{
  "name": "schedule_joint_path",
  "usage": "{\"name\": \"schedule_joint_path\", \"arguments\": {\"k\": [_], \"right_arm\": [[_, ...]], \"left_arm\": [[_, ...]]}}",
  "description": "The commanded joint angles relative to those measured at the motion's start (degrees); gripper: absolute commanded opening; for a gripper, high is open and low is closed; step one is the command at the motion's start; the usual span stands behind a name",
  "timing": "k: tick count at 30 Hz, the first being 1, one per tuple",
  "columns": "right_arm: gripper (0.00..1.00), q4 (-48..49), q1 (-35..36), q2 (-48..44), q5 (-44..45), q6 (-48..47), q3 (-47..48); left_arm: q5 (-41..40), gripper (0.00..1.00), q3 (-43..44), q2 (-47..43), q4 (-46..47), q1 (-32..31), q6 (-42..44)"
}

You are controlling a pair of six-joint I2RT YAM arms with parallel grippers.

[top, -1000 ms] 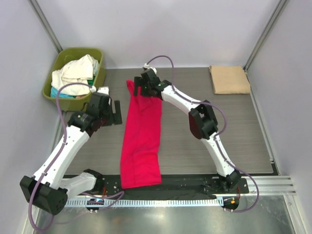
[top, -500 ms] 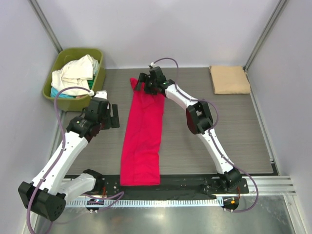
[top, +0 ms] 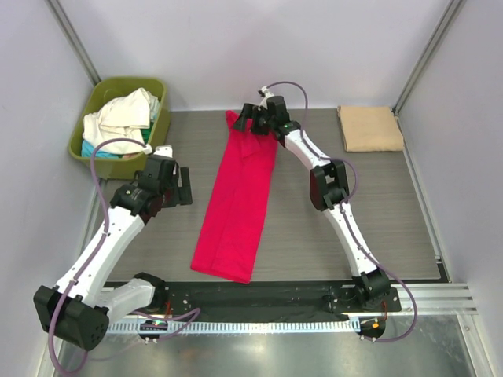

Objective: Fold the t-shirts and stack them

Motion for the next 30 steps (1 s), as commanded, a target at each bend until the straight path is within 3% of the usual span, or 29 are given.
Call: {"name": "schedule_joint_path", "arguments": {"k": [1, 5, 7, 11, 14, 16, 21, 30], "right_arm": [[1.0, 10.9, -0.5, -2.0, -5.8, -3.8, 2.6], [1.0, 14.6, 0.0, -13.5, -6.1, -3.5, -4.5], [1.0, 15.2, -0.1, -23.3, -4.1, -3.1, -14.8], [1.0, 11.2, -0.1, -38.1, 6.5, -4.9, -35.9], [1.0, 4.2, -0.2, -44.1, 16.3, -7.2, -43.8], [1.0, 1.4, -1.0, -45.5, 20.4, -7.1, -46.3], [0.94, 0.7, -3.6, -45.4, 16.2, -6.1, -53.0], [0.89, 0.7, -4.3, -37.9, 13.6, -8.1, -49.0]], "left_arm": [[0.2, 0.87, 2.2, -0.2, 1.8, 0.6, 0.3], [0.0, 0.87, 2.1, 0.4, 1.8, 0.5, 0.3], [0.0, 0.87, 2.2, 1.1, 1.7, 0.6, 0.0], [2.3, 0.86, 2.2, 3.2, -0.5, -0.1, -5.9], [6.0, 0.85, -0.8, 3.7, 1.0, -2.0, -12.7], [8.1, 0.84, -5.0, 4.5, 4.6, -2.5, -16.9], [11.7, 0.75, -14.7, 7.3, 13.9, -2.7, -22.0], [14.3, 0.64, -23.7, 8.4, 20.8, -2.8, -24.3]]}}
